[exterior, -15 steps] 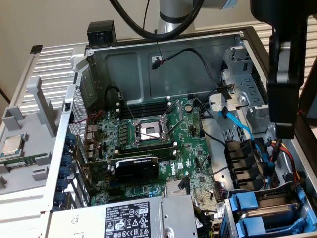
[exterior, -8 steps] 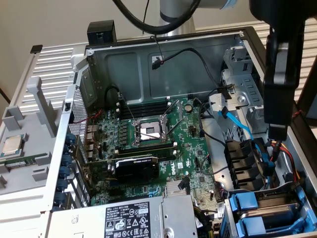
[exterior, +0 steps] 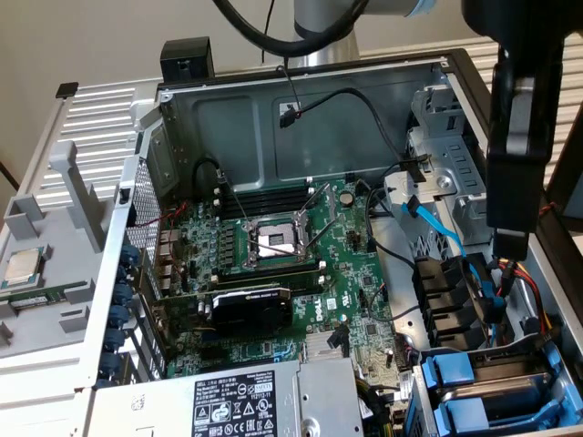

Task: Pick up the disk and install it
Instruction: 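Insert the first disk wire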

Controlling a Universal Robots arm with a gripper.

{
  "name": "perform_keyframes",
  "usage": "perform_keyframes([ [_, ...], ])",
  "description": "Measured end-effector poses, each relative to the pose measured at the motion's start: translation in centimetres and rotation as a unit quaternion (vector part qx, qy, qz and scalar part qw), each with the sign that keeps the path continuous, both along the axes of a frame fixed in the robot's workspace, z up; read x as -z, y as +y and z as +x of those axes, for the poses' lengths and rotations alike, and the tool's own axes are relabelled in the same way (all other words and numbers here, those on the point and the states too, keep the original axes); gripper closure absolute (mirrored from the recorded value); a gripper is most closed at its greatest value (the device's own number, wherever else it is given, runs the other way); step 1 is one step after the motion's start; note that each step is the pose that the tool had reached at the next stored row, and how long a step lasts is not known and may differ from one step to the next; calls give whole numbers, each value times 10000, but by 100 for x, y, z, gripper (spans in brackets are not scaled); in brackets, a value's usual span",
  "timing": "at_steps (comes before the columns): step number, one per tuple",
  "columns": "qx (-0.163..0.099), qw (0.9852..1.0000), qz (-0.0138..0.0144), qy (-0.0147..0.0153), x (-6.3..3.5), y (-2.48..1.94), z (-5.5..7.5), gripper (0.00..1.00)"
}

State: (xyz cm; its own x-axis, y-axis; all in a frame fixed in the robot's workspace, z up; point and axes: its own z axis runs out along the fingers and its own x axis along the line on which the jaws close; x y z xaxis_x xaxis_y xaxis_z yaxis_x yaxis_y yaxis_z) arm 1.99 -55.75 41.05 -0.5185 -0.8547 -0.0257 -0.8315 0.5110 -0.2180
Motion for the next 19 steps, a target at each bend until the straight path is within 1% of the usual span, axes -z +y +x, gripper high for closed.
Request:
perform_keyframes([
  [10,0,10000,0,0,0,0,0,45],
  [12,0,10000,1,6,-1,-39,10,45],
  [13,1,10000,5,18,-2,-60,16,45],
  [14,1,10000,8,37,-4,-80,20,45],
  [15,1,10000,19,59,-5,-97,23,45],
  [17,-20,9999,57,103,-6,-103,25,45],
  [18,-82,9999,65,122,-6,-103,24,45],
  [19,-167,9997,69,132,-6,-103,24,45],
])
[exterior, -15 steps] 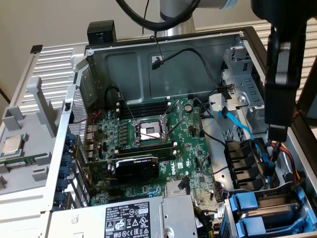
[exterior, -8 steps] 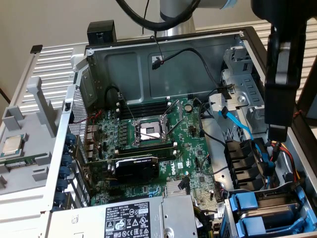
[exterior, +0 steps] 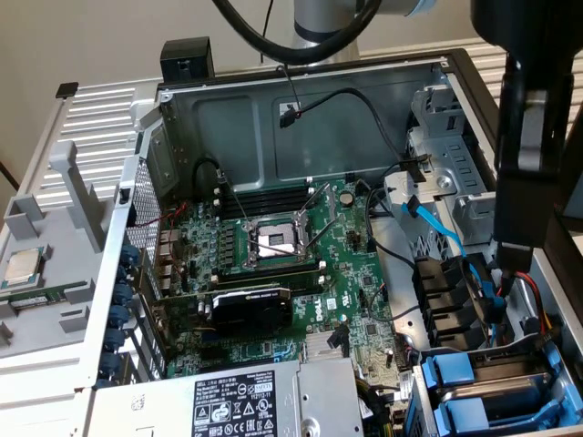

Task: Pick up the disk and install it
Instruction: 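Insert the first disk wire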

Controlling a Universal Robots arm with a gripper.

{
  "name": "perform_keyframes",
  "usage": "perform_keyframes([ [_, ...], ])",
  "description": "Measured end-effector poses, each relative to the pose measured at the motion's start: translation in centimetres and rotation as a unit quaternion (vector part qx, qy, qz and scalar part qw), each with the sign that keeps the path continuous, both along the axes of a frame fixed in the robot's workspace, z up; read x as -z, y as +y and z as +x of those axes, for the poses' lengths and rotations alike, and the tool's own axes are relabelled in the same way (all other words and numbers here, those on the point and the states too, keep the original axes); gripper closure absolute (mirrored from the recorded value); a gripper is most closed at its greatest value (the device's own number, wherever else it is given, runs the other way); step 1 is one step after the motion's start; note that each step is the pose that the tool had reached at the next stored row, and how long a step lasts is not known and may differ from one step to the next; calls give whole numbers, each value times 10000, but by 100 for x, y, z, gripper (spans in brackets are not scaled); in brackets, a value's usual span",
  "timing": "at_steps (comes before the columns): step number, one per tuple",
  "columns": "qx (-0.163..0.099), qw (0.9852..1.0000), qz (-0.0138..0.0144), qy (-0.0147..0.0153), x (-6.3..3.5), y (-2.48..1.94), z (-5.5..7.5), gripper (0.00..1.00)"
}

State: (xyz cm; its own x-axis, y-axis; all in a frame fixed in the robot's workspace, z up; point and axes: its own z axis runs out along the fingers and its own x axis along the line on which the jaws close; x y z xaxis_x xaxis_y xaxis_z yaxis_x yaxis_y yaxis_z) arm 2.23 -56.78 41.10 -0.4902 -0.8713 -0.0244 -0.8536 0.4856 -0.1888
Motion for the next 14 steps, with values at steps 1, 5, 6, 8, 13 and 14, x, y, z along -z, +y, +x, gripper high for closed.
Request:
perform_keyframes([
  [1,-86,10000,3,9,0,0,0,45],
  [5,-293,9996,5,51,-1,-16,3,45],
  [6,-295,9995,6,62,0,-42,5,45],
  [8,-295,9995,8,92,0,-93,13,45],
  [13,-298,9993,11,225,5,-202,35,45],
  [14,-302,9992,12,263,8,-212,38,45],
])
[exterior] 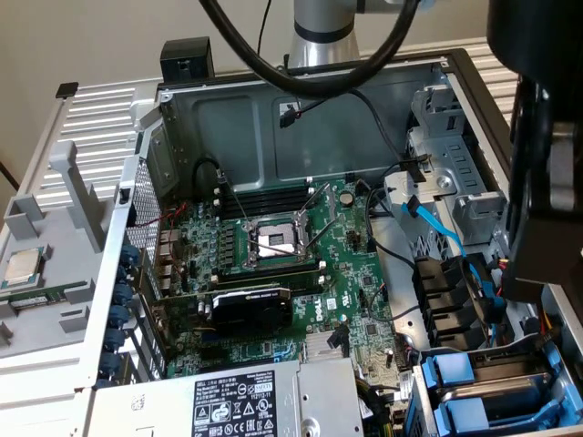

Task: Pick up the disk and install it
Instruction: 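Insert the first disk wire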

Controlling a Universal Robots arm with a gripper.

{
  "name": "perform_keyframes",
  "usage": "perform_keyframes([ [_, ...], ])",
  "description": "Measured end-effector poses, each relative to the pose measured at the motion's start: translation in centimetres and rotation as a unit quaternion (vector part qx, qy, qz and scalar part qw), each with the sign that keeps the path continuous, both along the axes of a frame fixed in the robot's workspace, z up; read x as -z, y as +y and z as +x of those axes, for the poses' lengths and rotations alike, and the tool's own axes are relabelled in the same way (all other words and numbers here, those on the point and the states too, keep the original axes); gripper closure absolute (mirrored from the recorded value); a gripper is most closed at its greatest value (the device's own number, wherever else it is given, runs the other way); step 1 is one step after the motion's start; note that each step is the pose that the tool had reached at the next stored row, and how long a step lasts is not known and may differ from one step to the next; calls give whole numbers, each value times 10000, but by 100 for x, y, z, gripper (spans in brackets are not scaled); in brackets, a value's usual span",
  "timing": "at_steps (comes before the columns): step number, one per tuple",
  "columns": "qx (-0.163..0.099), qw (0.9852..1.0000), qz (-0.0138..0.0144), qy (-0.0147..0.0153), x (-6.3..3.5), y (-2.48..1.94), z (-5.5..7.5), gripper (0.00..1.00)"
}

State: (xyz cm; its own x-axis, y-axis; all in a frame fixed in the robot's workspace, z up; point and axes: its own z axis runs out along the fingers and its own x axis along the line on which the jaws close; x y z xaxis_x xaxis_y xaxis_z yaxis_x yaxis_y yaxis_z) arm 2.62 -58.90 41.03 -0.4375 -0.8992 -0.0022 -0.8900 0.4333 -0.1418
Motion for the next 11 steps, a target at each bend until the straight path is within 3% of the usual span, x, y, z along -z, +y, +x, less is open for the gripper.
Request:
perform_keyframes([
  [3,-45,9999,0,109,11,-11,9,45],
  [11,-416,9991,-4,120,61,-12,110,45],
])
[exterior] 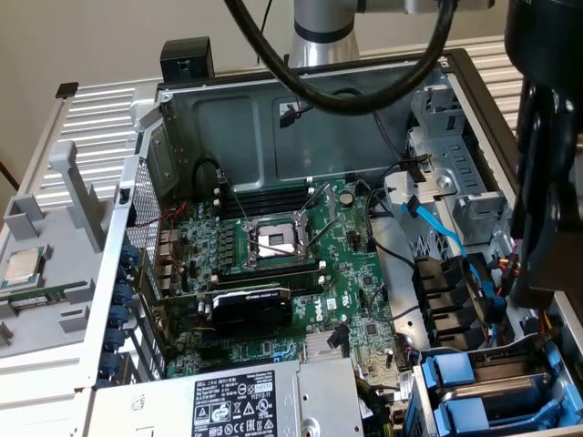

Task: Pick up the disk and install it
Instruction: 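Insert the first disk wire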

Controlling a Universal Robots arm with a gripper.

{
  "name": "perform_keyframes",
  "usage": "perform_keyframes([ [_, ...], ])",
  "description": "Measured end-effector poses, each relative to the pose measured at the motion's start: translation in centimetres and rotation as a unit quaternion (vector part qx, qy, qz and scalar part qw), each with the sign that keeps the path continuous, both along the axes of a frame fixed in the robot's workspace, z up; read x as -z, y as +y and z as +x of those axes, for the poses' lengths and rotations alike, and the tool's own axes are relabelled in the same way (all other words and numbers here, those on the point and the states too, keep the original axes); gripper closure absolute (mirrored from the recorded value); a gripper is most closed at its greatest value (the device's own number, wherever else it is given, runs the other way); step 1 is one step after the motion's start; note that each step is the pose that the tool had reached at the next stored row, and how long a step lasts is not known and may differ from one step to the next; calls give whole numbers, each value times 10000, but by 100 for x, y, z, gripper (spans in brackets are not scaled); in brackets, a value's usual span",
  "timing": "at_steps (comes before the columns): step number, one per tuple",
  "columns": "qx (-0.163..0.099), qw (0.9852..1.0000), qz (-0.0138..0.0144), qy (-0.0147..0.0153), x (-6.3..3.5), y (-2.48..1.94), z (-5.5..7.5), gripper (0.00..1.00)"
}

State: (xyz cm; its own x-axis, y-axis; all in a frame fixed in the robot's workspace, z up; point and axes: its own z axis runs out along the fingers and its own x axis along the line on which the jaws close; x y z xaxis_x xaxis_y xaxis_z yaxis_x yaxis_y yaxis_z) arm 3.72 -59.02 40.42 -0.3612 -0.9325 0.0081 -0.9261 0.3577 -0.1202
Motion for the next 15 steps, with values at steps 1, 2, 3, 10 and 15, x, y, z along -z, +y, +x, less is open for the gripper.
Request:
perform_keyframes([
  [1,-78,10000,-1,0,17,0,1,45],
  [2,-166,9999,-1,0,35,0,3,45],
  [3,-252,9997,-1,0,53,0,4,45],
  [10,-646,9979,-1,4,166,-30,19,45],
  [15,-702,9975,0,13,186,-100,31,45],
])
